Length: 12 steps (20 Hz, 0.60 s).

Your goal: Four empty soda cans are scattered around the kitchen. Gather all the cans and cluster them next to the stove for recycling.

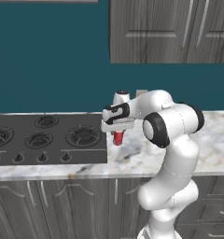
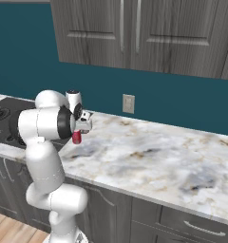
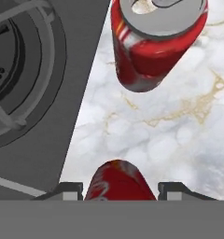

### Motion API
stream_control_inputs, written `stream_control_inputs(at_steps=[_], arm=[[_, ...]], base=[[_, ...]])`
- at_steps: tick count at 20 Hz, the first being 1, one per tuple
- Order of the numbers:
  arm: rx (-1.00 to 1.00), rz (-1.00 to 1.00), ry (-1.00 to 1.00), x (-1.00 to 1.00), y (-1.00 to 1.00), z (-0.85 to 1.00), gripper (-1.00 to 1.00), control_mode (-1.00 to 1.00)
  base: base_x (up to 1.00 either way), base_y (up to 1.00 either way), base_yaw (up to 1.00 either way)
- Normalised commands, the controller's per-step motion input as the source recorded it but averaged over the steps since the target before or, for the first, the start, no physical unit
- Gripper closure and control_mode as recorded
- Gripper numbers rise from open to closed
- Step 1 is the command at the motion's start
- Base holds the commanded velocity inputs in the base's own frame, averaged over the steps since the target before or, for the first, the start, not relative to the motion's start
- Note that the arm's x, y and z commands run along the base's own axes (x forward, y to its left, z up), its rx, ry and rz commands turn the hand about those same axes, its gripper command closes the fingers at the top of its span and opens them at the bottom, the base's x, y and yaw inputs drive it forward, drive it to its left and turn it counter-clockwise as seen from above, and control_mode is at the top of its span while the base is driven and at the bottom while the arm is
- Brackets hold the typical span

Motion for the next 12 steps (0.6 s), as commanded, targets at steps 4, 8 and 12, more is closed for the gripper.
stream_control_inputs(at_steps=[4, 8, 12], arm=[[0.00, 0.05, 0.09, 0.22, 0.02, -0.35, 1.00, -1.00], [0.00, 0.05, 0.08, 0.21, 0.00, -0.35, 1.00, -1.00], [0.00, 0.05, 0.05, 0.13, 0.00, -0.26, 1.00, -1.00]], base=[[0.00, 0.00, 0.00], [0.00, 0.00, 0.00], [0.00, 0.00, 0.00]])
